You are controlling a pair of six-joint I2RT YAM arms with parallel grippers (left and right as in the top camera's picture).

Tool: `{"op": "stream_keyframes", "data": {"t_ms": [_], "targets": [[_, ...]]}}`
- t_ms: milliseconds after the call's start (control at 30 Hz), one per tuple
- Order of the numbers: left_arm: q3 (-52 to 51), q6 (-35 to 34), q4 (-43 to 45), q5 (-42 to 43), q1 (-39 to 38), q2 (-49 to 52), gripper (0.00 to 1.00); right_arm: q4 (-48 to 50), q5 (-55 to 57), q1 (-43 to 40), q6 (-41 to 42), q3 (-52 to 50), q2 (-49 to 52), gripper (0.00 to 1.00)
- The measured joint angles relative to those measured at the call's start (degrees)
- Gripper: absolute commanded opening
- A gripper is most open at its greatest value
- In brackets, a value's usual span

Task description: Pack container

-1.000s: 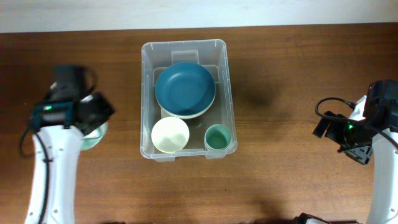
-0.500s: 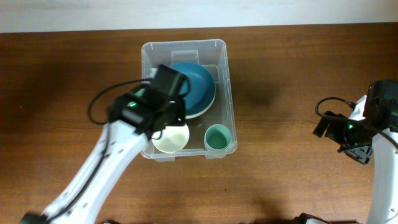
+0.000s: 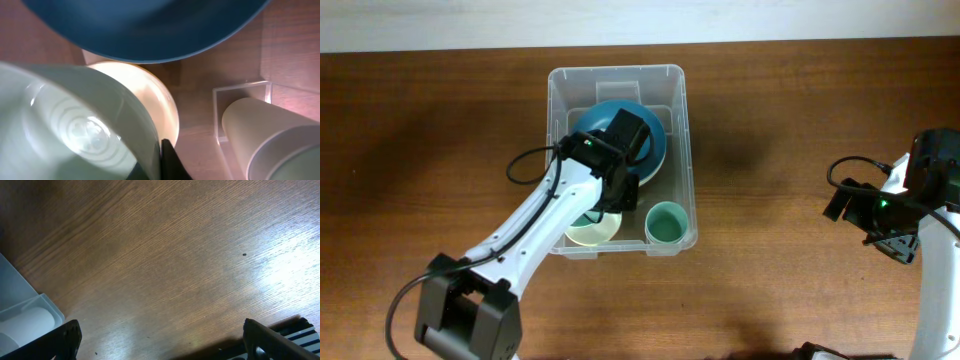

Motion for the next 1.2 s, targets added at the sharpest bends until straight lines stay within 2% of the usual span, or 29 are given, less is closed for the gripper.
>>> {"op": "stream_keyframes", "data": {"t_ms": [67,100,433,600,700,933,1067,1200], "targets": [[0.00,0.13,-0.11,0.07,0.00,0.17,0.43,0.00,-0.02,0.00,0.00,0.00,0.00,0.99],[0.00,0.13,-0.09,0.13,0.00,0.17,0.45,0.00,0.00,0.00,0.04,0.00,0.00,0.99],[2.67,0.09,-3.93,-1.11,0.74,0.07,0.51,0.04,0.00,0.00,-0.02,0.00,0.00,0.97],[6.54,0.11,-4.52,-5.44,4.33,-2.78,0.55,1.29,0.37,0.81,0.02,0.00,0.00,0.96],[7.37,0.28,-4.11,-8.33,8.44,-6.58,0.59,3.72,1.31,4.52,0.04,0.00,0.00,1.00],[8.02,4.33,0.31,-6.64,21.70,-10.14,0.60,20.00,4.33,19.37,0.72,-0.09,0.09,0.99],[8.02,7.69,3.10,-2.40,27.06,-10.03,0.60,29.33,5.77,25.11,0.76,-0.09,1.55,0.99],[8.02,9.33,3.98,-0.50,30.80,-9.77,0.60,33.73,6.32,27.67,0.90,-0.09,4.98,0.99]]}}
